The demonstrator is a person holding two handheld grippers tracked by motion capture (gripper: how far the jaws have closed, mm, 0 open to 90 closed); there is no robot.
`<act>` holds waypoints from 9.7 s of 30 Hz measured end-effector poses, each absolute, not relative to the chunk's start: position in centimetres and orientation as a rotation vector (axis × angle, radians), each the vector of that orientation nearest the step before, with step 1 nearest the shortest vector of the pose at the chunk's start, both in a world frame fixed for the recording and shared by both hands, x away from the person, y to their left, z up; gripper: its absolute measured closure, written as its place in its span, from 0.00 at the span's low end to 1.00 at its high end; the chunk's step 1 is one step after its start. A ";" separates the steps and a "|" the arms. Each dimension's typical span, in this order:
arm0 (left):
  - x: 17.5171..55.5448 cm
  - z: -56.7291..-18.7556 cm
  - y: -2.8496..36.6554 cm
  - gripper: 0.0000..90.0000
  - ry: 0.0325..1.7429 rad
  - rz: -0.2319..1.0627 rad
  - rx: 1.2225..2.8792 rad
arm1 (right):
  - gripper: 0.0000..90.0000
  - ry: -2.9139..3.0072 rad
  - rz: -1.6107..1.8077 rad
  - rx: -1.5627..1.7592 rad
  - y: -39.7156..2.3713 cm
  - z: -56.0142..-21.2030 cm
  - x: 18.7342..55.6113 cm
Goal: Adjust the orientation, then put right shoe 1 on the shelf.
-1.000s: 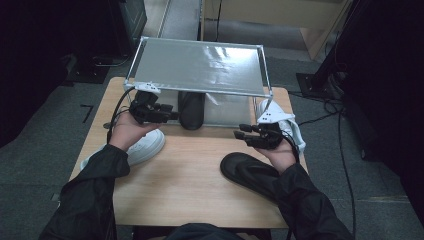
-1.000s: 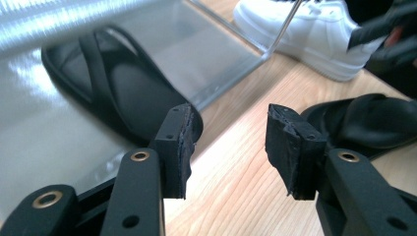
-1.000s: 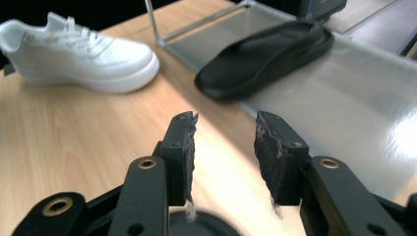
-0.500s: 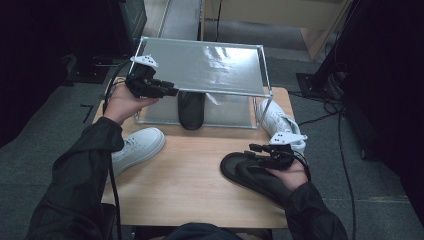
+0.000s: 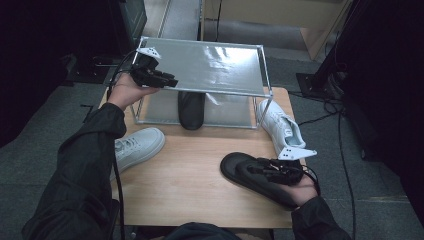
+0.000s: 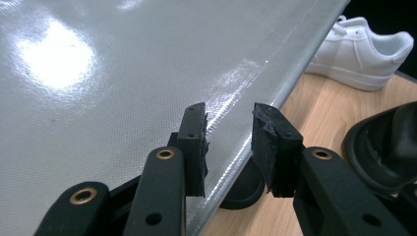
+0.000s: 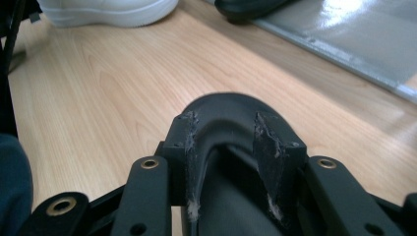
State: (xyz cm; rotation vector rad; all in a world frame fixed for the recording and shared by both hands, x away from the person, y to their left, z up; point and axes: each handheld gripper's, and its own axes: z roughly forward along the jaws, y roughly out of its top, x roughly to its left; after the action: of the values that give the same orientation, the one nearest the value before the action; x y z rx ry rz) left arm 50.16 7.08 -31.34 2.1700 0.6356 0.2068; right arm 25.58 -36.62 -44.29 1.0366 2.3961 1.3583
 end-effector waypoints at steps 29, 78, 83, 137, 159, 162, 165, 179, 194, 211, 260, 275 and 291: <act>50.9 -32.4 7.8 0.79 0.690 0.192 2.147 | 0.90 2.551 1.240 1.238 -33.3 -48.1 26.0; 50.6 -32.6 7.5 0.96 0.685 0.203 2.152 | 0.93 2.488 1.116 1.236 -33.1 -48.4 28.1; 50.5 -32.8 7.6 0.96 0.684 0.213 2.136 | 0.94 2.519 1.111 1.197 -31.6 -48.3 28.0; 50.5 -33.0 7.7 0.97 0.734 0.183 2.101 | 0.67 2.412 1.243 1.266 -30.9 -48.7 31.2; 50.5 -32.9 7.7 0.97 0.735 0.187 2.105 | 0.78 2.278 1.248 1.436 -30.4 -47.4 31.9; 50.5 -32.9 7.7 0.97 0.734 0.189 2.108 | 0.78 2.265 1.251 1.434 -30.3 -47.1 32.2; 50.4 -32.9 7.6 0.97 0.736 0.190 2.107 | 0.78 2.250 1.255 1.447 -29.9 -46.6 33.2; 50.4 -32.9 7.6 0.97 0.735 0.194 2.113 | 0.78 2.178 1.215 1.483 -28.2 -45.5 38.1; 50.4 -32.9 7.6 0.97 0.731 0.195 2.110 | 0.78 2.090 1.163 1.581 -27.1 -46.6 42.4; 50.4 -32.9 7.6 0.97 0.736 0.197 2.113 | 0.66 2.085 1.235 1.526 -27.2 -46.3 41.6; 50.4 -32.9 7.5 0.97 0.740 0.202 2.112 | 0.92 2.473 1.154 1.301 -25.5 -51.2 26.6; 50.3 -33.0 7.6 0.97 0.745 0.197 2.105 | 0.91 2.435 1.093 1.275 -25.0 -51.0 28.7; 50.4 -32.9 7.6 0.97 0.743 0.198 2.110 | 0.89 2.360 1.103 1.320 -24.4 -50.8 33.1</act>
State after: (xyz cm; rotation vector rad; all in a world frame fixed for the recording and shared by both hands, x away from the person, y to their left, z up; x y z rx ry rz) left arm 50.40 7.56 -32.92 2.1096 0.7426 0.1978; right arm 33.13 -24.37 -50.78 1.3201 2.3595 1.1029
